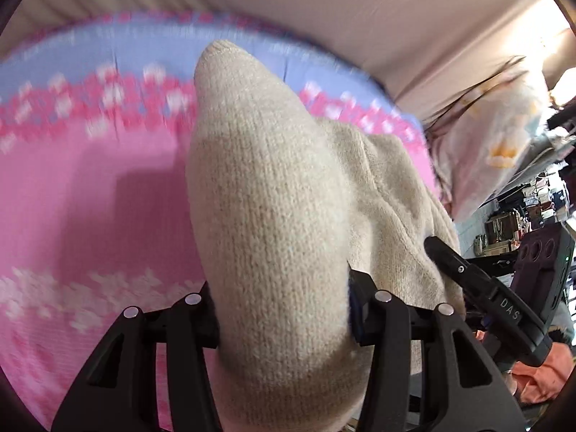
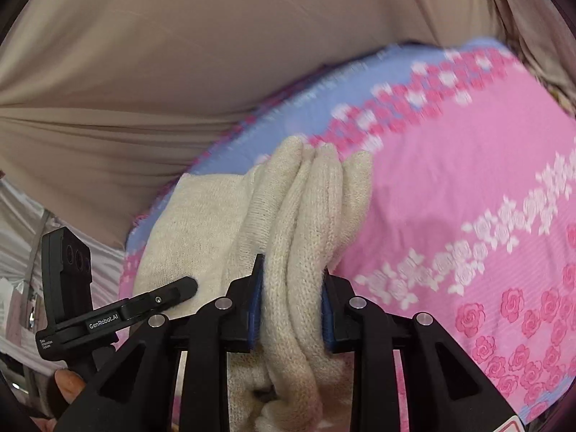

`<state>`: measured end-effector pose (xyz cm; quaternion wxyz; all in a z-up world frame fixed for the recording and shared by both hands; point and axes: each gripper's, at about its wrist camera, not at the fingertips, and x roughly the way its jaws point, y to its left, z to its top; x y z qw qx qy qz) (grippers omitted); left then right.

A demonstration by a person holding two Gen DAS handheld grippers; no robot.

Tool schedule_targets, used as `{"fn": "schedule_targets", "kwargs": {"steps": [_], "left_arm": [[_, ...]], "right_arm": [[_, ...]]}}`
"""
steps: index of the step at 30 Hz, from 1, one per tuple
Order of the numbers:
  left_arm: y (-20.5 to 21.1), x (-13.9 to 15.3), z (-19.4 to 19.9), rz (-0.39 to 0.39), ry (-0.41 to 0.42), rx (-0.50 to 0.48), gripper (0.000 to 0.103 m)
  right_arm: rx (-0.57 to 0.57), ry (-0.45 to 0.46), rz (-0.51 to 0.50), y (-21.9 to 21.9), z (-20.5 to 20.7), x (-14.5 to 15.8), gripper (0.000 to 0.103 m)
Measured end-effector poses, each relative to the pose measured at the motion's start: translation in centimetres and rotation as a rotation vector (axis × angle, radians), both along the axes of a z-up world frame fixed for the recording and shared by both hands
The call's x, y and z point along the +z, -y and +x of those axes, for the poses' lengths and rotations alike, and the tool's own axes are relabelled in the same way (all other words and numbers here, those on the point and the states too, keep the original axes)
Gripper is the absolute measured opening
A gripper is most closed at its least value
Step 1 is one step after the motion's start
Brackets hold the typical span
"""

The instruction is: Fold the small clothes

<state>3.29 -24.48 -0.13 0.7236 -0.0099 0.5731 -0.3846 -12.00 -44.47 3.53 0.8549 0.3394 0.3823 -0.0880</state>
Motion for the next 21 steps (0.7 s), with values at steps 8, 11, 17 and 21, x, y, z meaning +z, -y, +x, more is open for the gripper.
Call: {"fn": "schedule_targets", "kwargs": {"steps": [8,11,17,21], "left_arm": [[-5.7,10.6,1.0,-0.059,0.201,0.052,0.048],[-8.6,13.5,1.8,-0.079,0.260,0.083,0.048],[-15.1,17.8,3.6,-0.087,0.366,0.148,0.049],[-19.4,19.4,5.0,-0.073,0.411,0.194,0.049]], "right_arm": [[0.093,0.175,-0.058,-5.2,2.5,8.5,0.026],[0.144,0.237,-0.083,-8.0,4.1,11.3,0.026],[0.248,0.317,-0.118,-13.3,7.0,14.8,0.026],[0.312,0.339,-0.138,-17.0,9.2,15.9,0.026]]}}
